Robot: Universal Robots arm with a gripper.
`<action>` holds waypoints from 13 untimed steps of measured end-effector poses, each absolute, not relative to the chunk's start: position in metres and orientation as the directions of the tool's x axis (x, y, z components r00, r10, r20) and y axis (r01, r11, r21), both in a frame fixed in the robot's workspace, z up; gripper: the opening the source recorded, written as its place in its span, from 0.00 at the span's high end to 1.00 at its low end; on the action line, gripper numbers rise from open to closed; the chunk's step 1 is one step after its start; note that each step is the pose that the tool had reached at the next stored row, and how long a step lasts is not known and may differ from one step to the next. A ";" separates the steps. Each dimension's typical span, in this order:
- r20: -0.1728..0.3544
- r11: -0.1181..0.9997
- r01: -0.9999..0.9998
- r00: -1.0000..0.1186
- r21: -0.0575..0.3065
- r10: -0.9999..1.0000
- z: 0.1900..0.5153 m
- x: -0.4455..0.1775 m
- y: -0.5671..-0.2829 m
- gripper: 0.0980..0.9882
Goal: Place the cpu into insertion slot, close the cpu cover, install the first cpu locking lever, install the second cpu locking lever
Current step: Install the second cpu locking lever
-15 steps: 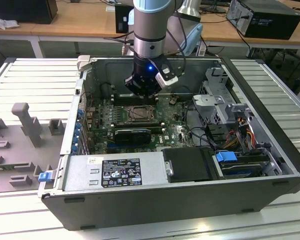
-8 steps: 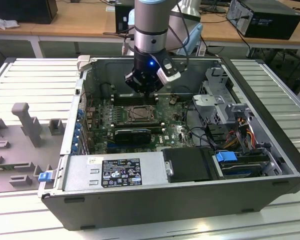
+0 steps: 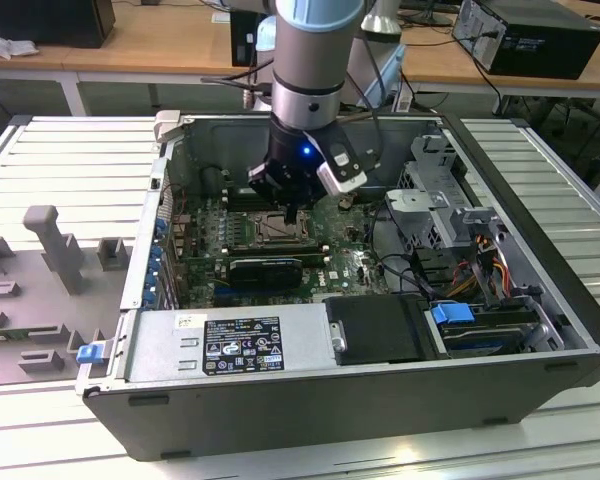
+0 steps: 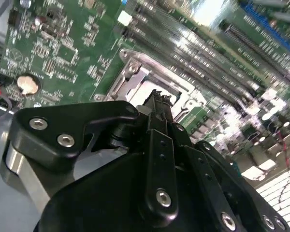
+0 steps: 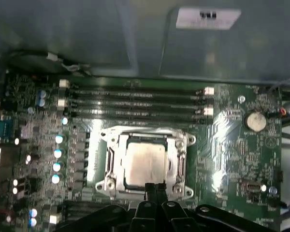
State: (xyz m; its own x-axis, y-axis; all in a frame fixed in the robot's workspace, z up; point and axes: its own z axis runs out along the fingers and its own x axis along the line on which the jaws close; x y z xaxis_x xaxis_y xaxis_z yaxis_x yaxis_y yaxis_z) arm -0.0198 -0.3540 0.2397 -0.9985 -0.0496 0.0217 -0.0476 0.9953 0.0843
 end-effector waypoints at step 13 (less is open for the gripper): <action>0.019 0.990 -0.049 -0.998 0.135 -0.052 0.230 -0.049 -0.382 0.99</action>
State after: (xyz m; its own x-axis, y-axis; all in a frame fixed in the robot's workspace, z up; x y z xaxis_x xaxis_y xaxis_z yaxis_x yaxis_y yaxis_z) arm -0.0487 -0.3821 0.2299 -0.9985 -0.0517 0.0190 -0.0486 0.9897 0.1349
